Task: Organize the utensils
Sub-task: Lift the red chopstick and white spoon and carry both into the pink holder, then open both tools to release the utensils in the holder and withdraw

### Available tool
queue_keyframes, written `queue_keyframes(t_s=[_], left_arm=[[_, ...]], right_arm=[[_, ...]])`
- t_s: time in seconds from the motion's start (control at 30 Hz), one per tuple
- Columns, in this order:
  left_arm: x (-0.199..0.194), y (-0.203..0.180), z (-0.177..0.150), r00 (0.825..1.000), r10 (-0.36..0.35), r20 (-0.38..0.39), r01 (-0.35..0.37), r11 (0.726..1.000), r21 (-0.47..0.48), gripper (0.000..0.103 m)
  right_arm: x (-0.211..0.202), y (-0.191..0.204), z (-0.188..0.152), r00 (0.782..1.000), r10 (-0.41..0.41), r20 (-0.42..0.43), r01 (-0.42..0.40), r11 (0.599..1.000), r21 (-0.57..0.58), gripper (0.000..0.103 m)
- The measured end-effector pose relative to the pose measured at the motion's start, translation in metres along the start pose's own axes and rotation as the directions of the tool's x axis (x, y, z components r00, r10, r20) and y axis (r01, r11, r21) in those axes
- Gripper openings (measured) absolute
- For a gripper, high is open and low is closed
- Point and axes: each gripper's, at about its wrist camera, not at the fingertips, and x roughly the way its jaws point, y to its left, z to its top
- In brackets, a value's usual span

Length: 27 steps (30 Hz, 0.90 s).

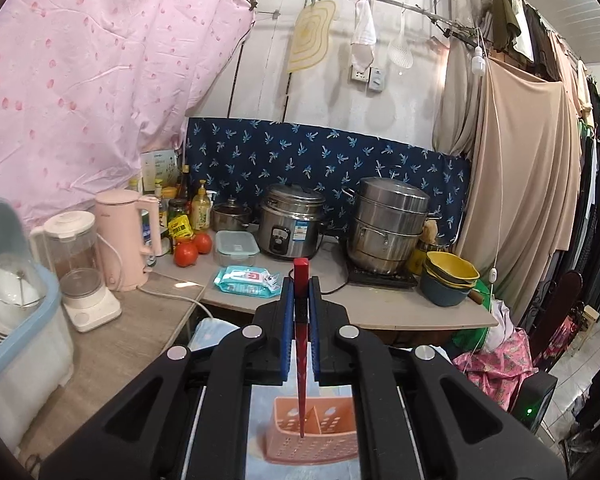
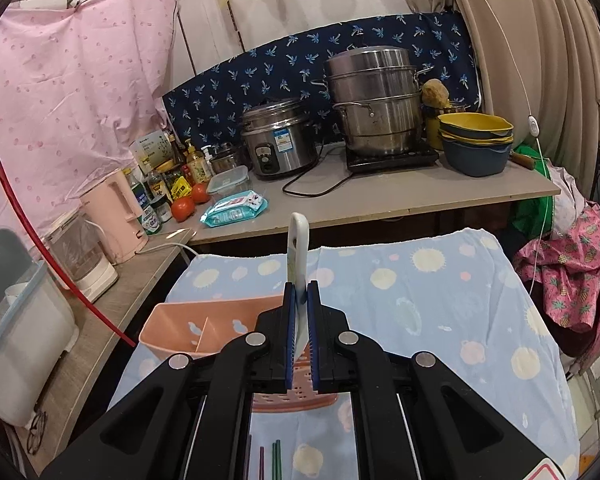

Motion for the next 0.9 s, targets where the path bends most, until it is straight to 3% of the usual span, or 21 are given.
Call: queue_keyframes(t_s=[0.27, 0.67, 0.77, 0.83, 0.9], left_arm=[[0.048, 0.003, -0.018, 0.998, 0.022, -0.058, -0.022, 1.0, -0.003, 0.007], [0.081, 0.032, -0.059, 0.983, 0.048, -0.175, -0.056, 0.997, -0.044, 0.007], [0.079, 0.039, -0.064, 0.982, 0.062, -0.176, -0.074, 0.995, -0.062, 0.011], [0.075, 0.042, -0.065, 0.981, 0.076, -0.177, -0.091, 0.993, -0.073, 0.024], [0.07, 0.046, -0.067, 0.981, 0.086, -0.175, -0.101, 0.992, -0.078, 0.029]], right_arm=[[0.042, 0.002, -0.002, 0.999, -0.014, -0.046, 0.014, 1.0, -0.013, 0.006], [0.079, 0.001, -0.022, 0.991, -0.027, -0.128, 0.025, 1.0, -0.016, 0.008], [0.074, 0.002, -0.024, 0.993, -0.046, -0.109, 0.044, 0.999, -0.02, 0.014], [0.069, 0.001, -0.025, 0.994, -0.05, -0.1, 0.049, 0.999, -0.011, 0.027], [0.061, 0.001, -0.026, 0.995, -0.051, -0.088, 0.05, 0.999, -0.008, 0.032]])
